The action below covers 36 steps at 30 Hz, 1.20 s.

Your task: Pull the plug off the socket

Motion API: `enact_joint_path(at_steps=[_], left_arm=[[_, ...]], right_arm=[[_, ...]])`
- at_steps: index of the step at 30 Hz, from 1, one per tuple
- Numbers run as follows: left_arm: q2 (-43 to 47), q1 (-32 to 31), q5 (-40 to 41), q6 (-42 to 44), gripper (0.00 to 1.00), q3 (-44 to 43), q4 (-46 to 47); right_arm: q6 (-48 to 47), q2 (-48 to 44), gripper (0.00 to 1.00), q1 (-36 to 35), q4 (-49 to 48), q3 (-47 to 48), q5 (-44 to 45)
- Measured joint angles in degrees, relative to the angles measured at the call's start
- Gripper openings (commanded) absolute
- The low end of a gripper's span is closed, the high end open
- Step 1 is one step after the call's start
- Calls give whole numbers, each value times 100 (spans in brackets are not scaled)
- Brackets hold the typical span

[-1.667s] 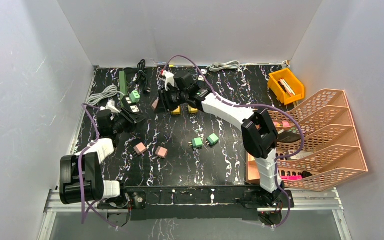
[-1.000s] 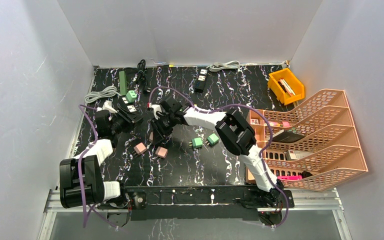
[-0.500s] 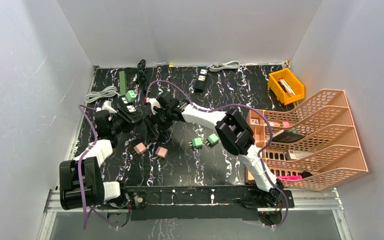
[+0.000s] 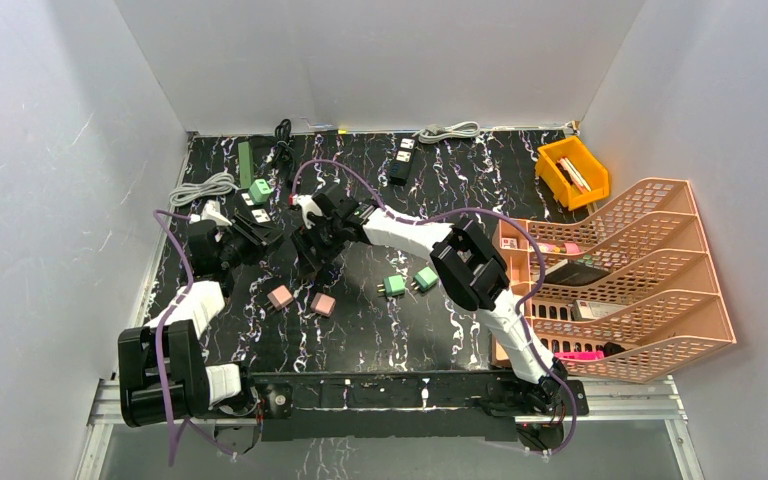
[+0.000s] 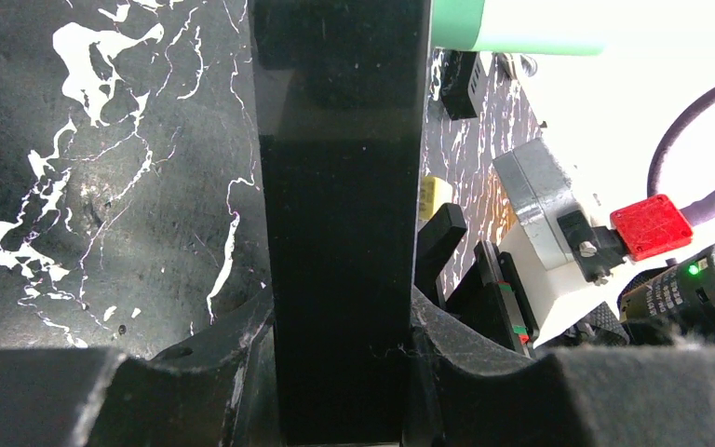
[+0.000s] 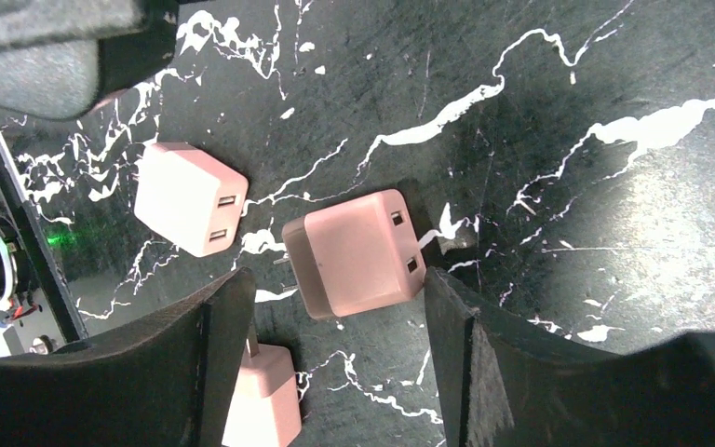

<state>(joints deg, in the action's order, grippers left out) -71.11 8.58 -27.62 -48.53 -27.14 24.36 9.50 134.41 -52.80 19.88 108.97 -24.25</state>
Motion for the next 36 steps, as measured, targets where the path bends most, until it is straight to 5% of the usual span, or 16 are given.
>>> enact_joint_path(at_steps=[13, 18, 27, 36], left_arm=[[20, 0, 4, -2, 0, 0, -37], [20, 0, 0, 0, 0, -2, -37], [199, -63, 162, 247, 0, -2, -326], [503, -315, 278, 350, 0, -2, -389]], right_arm=[[105, 0, 72, -162, -83, -9, -361], [114, -11, 82, -195, -144, -22, -367], [507, -1134, 86, 81, -1292, -761, 356], [1327, -754, 98, 688, -2186, 704, 496]])
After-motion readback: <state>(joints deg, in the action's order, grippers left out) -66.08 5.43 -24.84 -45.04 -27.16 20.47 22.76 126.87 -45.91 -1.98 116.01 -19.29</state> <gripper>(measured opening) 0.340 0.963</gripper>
